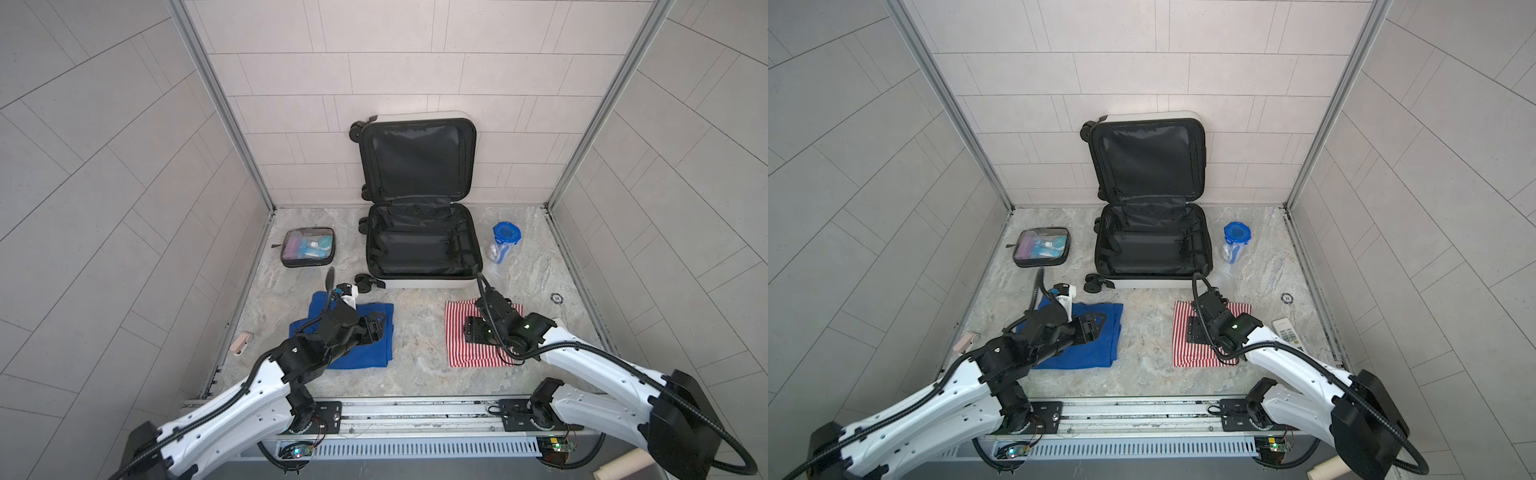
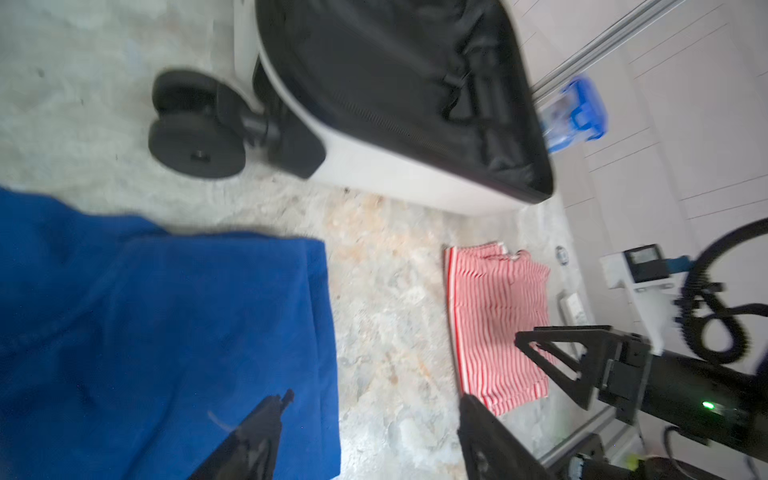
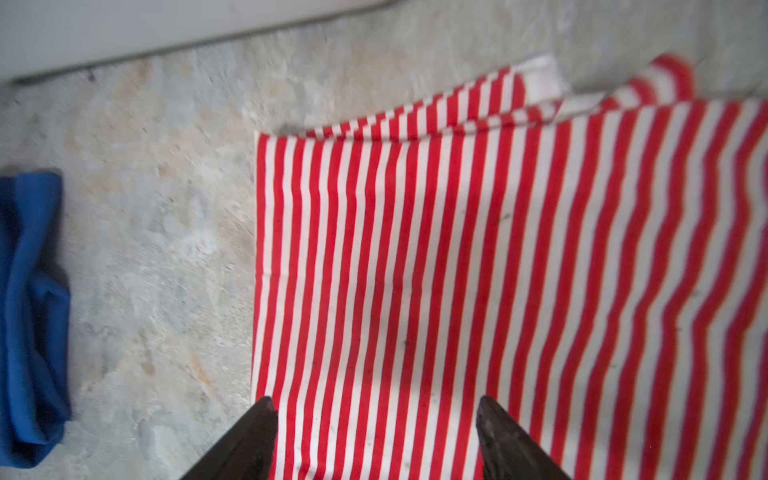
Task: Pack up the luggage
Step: 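Lower both grippers onto the red-and-white striped shirt's near edges, then grasp the striped shirt's edges with both grippers and gather it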
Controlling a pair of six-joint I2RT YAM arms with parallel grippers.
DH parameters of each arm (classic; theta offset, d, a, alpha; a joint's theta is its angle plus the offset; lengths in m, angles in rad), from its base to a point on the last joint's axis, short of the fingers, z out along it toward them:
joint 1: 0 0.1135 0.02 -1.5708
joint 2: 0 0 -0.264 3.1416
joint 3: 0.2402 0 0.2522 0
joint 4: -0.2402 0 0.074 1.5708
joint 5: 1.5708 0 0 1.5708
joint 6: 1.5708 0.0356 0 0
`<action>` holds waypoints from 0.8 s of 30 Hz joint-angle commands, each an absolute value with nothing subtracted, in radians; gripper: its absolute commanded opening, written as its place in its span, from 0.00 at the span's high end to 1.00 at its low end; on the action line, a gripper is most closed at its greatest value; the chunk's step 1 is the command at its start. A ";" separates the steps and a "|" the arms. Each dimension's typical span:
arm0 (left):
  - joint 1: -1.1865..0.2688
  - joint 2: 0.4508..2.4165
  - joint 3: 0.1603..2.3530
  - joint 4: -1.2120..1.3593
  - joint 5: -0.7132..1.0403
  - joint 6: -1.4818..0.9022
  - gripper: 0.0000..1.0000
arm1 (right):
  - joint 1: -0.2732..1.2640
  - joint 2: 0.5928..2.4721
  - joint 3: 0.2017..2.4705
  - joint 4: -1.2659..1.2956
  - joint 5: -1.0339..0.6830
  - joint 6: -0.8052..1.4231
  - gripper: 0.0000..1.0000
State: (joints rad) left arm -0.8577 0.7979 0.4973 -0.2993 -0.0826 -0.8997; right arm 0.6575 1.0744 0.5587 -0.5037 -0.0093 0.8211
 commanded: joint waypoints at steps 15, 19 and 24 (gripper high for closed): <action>-0.954 1.119 0.619 -0.258 -0.103 -0.976 0.34 | 0.827 1.321 0.606 -0.334 0.037 0.923 0.20; -0.953 1.079 0.598 -0.270 -0.161 -0.969 0.32 | 0.867 1.392 0.651 -0.307 0.023 0.925 0.20; -0.897 0.985 0.543 -0.293 -0.155 -0.976 0.25 | 0.935 1.482 0.710 -0.291 0.027 0.928 0.22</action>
State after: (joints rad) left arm -0.9302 1.0332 0.5808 -0.2668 -0.1226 -0.9619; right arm 0.8989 1.4414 0.6884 -0.3027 0.0345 0.9039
